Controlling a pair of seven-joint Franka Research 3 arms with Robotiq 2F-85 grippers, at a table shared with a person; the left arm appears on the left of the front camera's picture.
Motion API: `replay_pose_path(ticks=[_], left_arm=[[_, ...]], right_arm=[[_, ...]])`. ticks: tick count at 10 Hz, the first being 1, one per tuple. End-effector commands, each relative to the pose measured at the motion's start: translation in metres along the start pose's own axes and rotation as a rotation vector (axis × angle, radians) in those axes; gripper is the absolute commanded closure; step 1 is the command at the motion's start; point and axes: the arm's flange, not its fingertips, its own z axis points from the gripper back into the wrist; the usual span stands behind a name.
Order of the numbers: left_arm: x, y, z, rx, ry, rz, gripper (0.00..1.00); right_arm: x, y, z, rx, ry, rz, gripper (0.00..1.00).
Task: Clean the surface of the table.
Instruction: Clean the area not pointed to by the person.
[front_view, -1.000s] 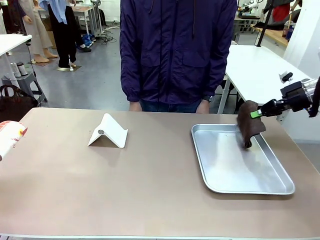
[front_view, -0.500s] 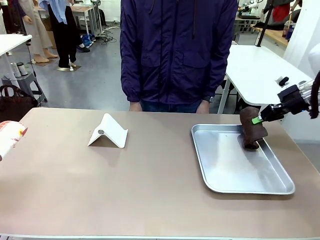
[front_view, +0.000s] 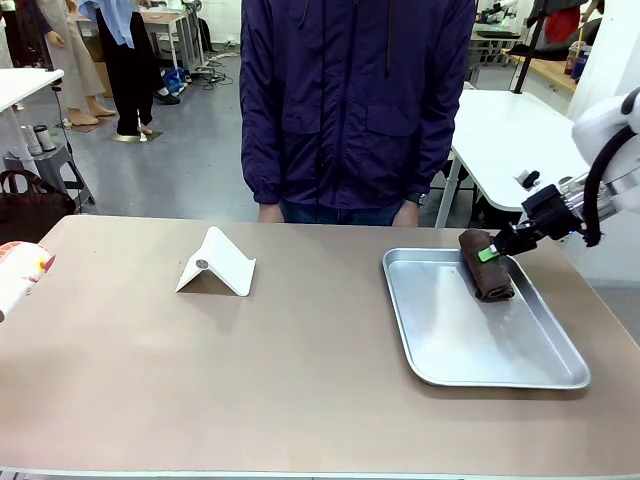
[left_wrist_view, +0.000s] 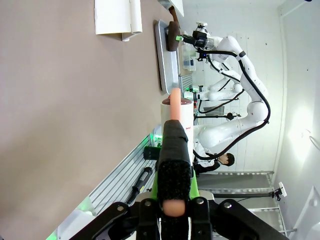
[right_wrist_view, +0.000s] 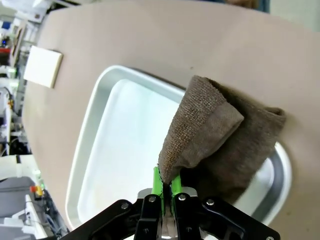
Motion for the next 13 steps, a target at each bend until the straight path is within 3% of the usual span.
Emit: replay_pose_path(ticks=[1,9,13], left_arm=[[0.002,-0.004,0.001,-0.016,-0.017,0.0,0.78],[0.002,-0.004,0.001,-0.016,-0.017,0.0,0.78],[0.002,-0.004,0.001,-0.016,-0.017,0.0,0.78]], right_arm=[[0.008,0.001,-0.015,0.006,0.031,-0.002,0.93],[0.013,0.031,-0.077,0.097,0.197,0.114,0.93],[0.016,0.048,-0.09,0.234,0.25,0.181,0.93]])
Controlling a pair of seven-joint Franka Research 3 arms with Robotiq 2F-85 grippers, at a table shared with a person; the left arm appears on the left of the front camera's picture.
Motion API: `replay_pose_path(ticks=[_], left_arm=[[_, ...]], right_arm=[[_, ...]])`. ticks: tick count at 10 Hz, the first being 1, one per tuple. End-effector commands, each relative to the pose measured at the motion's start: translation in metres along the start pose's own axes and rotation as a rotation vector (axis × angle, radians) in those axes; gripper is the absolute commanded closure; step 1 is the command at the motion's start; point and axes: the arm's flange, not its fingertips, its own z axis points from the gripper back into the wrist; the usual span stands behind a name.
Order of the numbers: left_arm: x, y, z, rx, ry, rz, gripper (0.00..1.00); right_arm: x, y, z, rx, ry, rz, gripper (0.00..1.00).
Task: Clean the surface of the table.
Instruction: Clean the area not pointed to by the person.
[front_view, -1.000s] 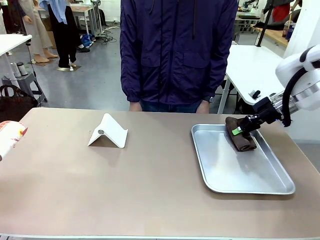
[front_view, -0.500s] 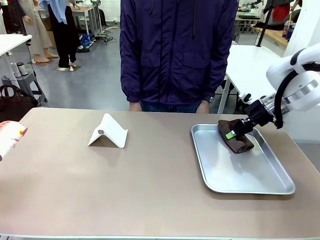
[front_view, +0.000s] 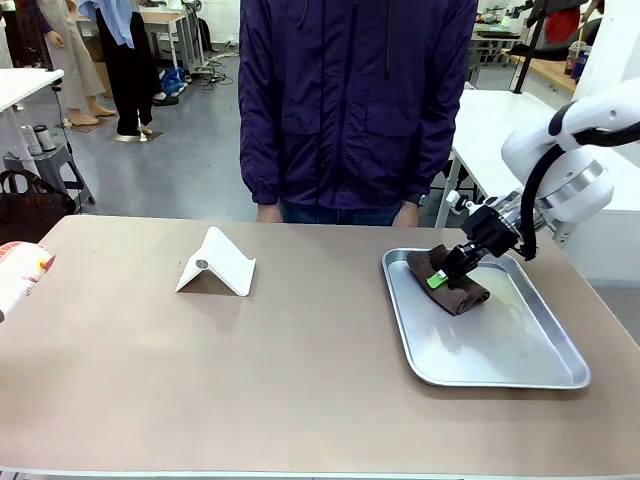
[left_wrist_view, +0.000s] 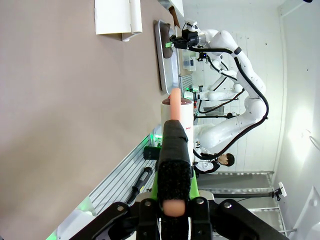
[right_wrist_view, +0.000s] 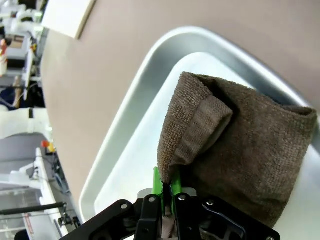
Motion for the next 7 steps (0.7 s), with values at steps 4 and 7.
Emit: replay_pose_path(ticks=[4,7], left_arm=[[0.002,-0.004,0.001,-0.016,-0.017,0.0,0.78],[0.002,-0.004,0.001,-0.016,-0.017,0.0,0.78]], right_arm=[[0.001,-0.014,0.011,-0.134,-0.01,-0.02,0.93],[-0.01,-0.027,0.032,-0.303,-0.084,-0.102,0.93]])
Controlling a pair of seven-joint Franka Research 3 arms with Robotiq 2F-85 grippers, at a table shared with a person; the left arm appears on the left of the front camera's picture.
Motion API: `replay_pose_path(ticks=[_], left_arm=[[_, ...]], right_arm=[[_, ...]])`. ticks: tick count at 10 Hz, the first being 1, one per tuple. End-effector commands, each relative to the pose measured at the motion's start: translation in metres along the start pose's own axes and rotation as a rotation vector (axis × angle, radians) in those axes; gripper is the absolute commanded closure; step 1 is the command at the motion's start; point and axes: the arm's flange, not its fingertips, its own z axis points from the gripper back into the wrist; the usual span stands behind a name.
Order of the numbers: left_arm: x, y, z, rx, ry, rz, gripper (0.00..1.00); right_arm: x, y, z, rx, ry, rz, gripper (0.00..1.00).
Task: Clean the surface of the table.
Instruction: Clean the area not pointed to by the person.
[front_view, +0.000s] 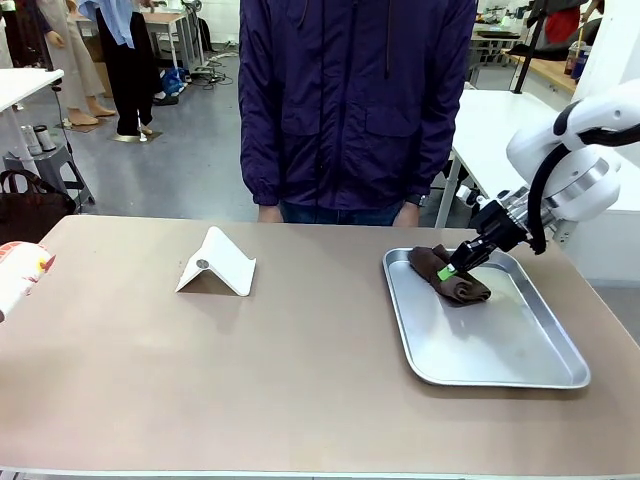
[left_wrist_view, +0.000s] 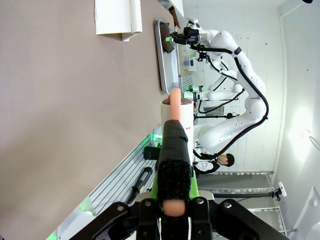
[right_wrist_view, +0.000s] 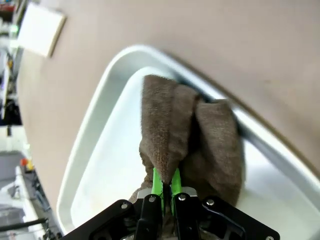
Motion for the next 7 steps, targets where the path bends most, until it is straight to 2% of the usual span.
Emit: replay_pose_path(ticks=[1,7], left_arm=[[0.002,-0.004,0.001,-0.016,-0.017,0.0,0.78],[0.002,-0.004,0.001,-0.016,-0.017,0.0,0.78]], right_arm=[[-0.013,-0.011,0.011,-0.135,-0.018,-0.073,0.93],[-0.041,-0.03,0.057,-0.097,-0.042,-0.156,0.93]])
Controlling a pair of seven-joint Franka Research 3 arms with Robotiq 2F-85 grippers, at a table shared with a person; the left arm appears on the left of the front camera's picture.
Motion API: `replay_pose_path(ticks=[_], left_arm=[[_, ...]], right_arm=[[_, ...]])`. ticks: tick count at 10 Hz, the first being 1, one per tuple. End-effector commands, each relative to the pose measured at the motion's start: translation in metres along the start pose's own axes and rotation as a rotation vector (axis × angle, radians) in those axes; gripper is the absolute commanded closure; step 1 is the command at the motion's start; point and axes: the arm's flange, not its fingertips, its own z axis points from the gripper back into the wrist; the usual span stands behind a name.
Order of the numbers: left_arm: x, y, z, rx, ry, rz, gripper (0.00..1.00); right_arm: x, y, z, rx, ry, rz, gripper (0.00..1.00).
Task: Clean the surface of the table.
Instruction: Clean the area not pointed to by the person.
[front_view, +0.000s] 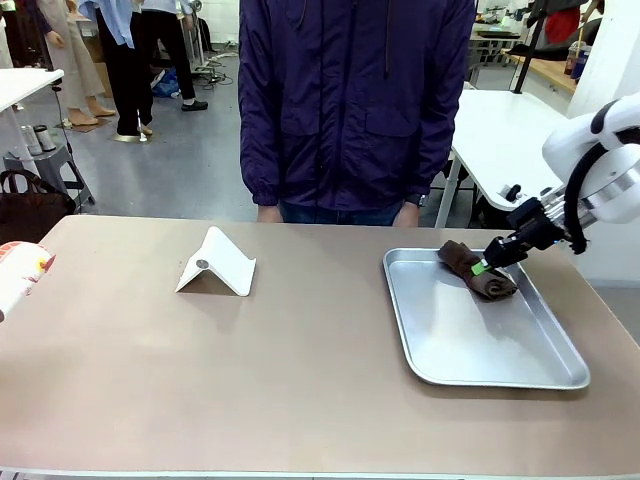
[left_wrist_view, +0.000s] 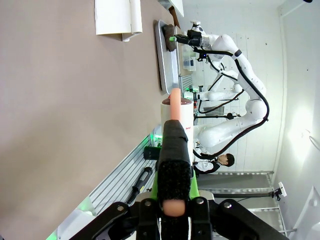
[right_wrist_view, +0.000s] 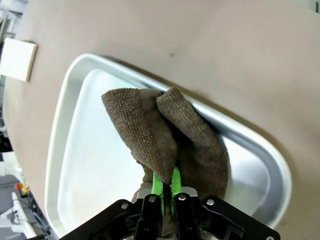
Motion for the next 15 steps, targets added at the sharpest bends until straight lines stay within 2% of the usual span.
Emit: replay_pose_path(ticks=[1,5,8,11,12,15], left_arm=[[0.002,-0.004,0.001,-0.016,-0.017,0.001,0.78],[0.002,-0.004,0.001,-0.016,-0.017,0.001,0.78],[0.002,-0.004,0.001,-0.016,-0.017,0.001,0.78],[0.002,-0.004,0.001,-0.016,-0.017,0.001,0.78],[0.002,-0.004,0.001,-0.016,-0.017,0.001,0.78],[0.002,-0.004,0.001,-0.016,-0.017,0.001,0.78]], right_arm=[[-0.013,-0.001,0.021,0.062,0.006,-0.027,0.93],[-0.033,-0.003,0.058,0.536,-0.165,0.018,0.93],[-0.046,0.005,0.069,0.767,-0.23,0.03,0.93],[-0.082,0.029,0.094,1.0,-0.307,0.043,0.93],[-0.098,0.041,0.102,1.048,-0.294,0.035,0.93],[-0.149,0.068,0.126,1.041,-0.302,-0.043,0.93]])
